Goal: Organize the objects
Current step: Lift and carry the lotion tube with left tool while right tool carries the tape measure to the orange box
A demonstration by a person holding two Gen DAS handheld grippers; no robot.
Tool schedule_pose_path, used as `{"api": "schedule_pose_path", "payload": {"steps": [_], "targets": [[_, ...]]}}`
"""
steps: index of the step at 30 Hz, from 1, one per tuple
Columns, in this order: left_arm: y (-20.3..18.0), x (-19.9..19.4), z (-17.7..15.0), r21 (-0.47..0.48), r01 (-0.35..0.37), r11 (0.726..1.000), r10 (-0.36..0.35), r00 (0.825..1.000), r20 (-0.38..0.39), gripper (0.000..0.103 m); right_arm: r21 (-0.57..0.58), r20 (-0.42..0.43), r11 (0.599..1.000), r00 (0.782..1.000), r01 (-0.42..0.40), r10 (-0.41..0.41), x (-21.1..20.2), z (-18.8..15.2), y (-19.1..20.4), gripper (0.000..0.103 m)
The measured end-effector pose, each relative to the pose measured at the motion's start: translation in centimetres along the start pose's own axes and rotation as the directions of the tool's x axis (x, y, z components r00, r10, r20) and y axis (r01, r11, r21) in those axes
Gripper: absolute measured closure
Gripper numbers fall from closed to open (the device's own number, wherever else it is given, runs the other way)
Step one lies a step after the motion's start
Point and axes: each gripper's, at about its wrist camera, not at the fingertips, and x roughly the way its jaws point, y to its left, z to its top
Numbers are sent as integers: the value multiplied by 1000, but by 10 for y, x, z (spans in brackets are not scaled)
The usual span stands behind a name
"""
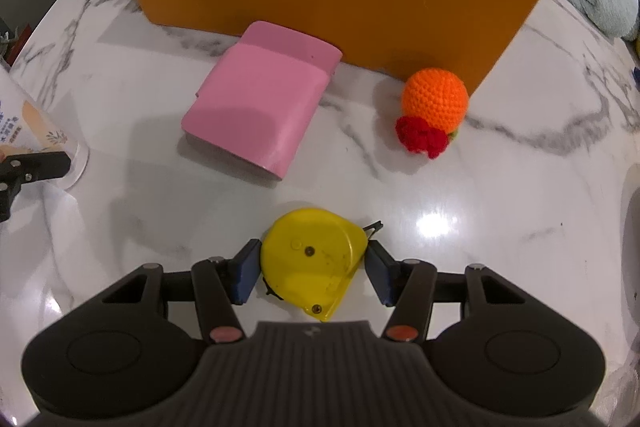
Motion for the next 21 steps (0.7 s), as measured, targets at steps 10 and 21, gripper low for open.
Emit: {"api": "schedule_pose_path", "payload": {"steps": [10, 21], "targets": [[-6, -24, 6, -18, 29, 999, -29, 1000, 12, 70, 24, -21, 1000, 1000, -17, 17, -13, -17, 2, 45], [-20, -43, 1, -21, 48, 999, -48, 999, 14, 70, 79, 15, 996, 999, -38, 37, -36, -30, 6, 45]]}}
